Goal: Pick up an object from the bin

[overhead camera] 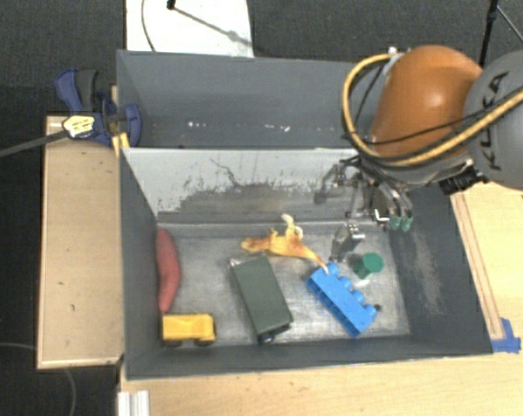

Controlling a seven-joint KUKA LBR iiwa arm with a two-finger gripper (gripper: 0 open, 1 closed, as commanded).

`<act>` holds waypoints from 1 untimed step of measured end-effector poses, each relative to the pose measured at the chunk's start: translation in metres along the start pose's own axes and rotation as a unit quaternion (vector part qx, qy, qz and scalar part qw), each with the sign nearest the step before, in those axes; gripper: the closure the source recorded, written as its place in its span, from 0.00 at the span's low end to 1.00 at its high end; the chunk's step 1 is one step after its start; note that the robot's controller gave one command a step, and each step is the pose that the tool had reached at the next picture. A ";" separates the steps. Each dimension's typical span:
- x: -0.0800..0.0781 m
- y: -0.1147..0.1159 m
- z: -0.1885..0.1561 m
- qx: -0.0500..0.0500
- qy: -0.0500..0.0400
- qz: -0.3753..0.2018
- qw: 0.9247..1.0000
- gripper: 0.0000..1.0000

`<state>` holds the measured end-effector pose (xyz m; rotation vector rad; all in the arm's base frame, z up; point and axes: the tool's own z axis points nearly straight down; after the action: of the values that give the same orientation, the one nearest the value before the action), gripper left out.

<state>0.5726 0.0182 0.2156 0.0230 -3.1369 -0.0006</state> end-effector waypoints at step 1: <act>-0.001 0.000 -0.005 0.000 -0.004 0.000 1.000 0.00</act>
Offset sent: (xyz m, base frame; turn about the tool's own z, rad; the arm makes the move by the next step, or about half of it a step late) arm -0.0170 0.0161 -0.1456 -0.4138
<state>0.5741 0.0182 0.2201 0.0226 -3.1449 -0.0010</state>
